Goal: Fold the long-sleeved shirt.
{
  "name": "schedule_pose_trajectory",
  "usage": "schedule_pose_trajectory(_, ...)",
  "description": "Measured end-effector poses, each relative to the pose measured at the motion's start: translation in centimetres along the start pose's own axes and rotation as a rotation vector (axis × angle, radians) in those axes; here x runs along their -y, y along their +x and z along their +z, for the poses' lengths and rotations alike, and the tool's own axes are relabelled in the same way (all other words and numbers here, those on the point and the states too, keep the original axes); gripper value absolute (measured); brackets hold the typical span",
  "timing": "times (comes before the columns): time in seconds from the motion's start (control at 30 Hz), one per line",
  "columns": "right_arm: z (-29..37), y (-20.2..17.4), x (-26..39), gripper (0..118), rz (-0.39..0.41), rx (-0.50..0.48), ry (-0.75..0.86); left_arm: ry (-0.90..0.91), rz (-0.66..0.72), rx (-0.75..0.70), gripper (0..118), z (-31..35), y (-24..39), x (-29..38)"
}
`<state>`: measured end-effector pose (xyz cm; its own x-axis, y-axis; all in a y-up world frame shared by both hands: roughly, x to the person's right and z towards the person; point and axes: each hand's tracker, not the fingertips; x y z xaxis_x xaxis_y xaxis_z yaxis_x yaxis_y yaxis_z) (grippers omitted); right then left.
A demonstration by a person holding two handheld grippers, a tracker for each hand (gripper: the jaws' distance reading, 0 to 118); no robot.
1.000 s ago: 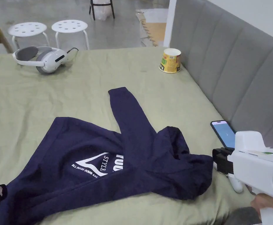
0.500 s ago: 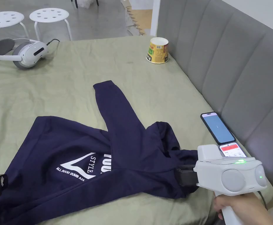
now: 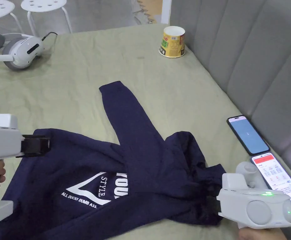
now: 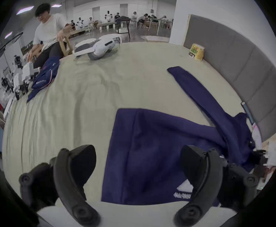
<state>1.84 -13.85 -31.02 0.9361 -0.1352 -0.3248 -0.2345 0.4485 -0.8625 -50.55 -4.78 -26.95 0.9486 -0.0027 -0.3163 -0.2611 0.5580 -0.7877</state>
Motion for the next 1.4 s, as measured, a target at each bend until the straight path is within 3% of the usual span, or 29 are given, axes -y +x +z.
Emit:
schedule_pose_trajectory(0.17,0.0,0.1,0.0,19,-0.015,-0.006,0.000,-0.111,-0.026,-0.039,97,-5.2,-1.2,-3.7)
schedule_pose_trajectory(0.37,-0.1,0.0,-0.3,19,-0.013,0.002,-0.015,-0.229,-0.160,-0.030,94,-10.3,-0.7,-4.7)
schedule_pose_trajectory(0.53,0.0,0.0,-0.2,19,-0.017,0.001,-0.013,-0.187,-0.118,-0.013,67,-12.1,0.7,-3.1)
schedule_pose_trajectory(0.57,0.0,0.0,-0.2,19,-0.016,0.004,-0.012,-0.157,-0.138,-0.025,54,-11.7,1.0,-3.0)
schedule_pose_trajectory(0.6,-0.1,-0.1,-0.2,19,-0.016,0.007,-0.011,-0.160,-0.152,0.039,13,-10.8,1.3,-2.9)
schedule_pose_trajectory(0.63,-0.1,-0.1,-0.2,19,-0.016,0.009,-0.011,-0.143,-0.161,0.103,10,-10.0,1.5,-2.9)
schedule_pose_trajectory(0.7,0.6,-0.1,-0.2,16,-0.012,0.007,-0.008,-0.080,-0.182,0.019,10,-8.1,1.6,-2.6)
schedule_pose_trajectory(0.77,2.2,-0.1,-0.6,13,-0.003,0.002,0.012,-0.035,-0.103,0.060,10,-5.8,0.3,-2.9)
schedule_pose_trajectory(0.83,5.1,0.0,-1.4,12,-0.025,-0.045,0.117,0.021,0.000,0.081,10,-2.8,-2.0,-4.0)
schedule_pose_trajectory(0.97,10.4,-0.3,-4.3,12,-0.032,-0.117,0.294,0.128,0.041,0.051,10,4.0,-6.0,-5.7)
schedule_pose_trajectory(1.17,17.2,-2.1,-13.2,11,0.051,-0.165,0.518,0.347,0.081,-0.030,10,15.9,-10.8,-7.5)
schedule_pose_trajectory(1.27,20.7,-4.0,-19.5,11,0.134,-0.153,0.631,0.440,0.115,-0.063,10,21.9,-12.3,-9.0)
schedule_pose_trajectory(1.4,26.6,-7.3,-28.6,11,0.181,-0.170,0.759,0.550,0.125,-0.082,10,29.2,-12.7,-11.6)
